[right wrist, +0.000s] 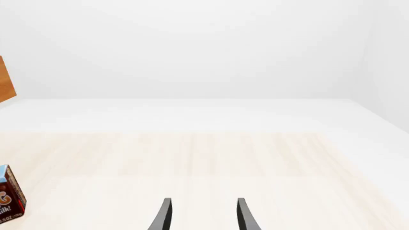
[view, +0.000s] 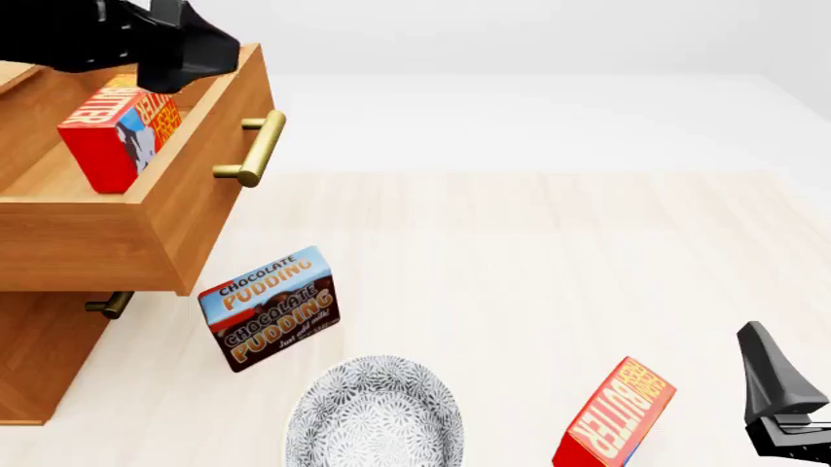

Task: Put the butter at the front in the top drawer of the cabinet and close it.

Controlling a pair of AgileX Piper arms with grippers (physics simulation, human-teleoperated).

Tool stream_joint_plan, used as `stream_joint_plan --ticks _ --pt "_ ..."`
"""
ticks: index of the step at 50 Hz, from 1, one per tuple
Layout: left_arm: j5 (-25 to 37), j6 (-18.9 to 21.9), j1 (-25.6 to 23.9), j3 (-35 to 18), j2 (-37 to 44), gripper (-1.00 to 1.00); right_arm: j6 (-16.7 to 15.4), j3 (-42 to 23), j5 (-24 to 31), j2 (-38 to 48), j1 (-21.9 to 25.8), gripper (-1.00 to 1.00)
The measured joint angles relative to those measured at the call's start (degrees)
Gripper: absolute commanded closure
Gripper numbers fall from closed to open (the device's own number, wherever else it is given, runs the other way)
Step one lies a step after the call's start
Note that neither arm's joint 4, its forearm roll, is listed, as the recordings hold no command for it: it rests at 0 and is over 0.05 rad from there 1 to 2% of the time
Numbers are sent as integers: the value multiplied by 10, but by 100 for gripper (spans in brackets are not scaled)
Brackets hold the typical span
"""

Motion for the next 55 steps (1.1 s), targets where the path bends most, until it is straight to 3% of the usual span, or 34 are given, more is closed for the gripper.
stream_joint_plan --ticks 28,55 --pt "-109 -62 -116 -39 158 -100 0 0 0 0 0 -100" --pt "-251 -132 -147 -14 280 -100 0 0 0 0 0 -100"
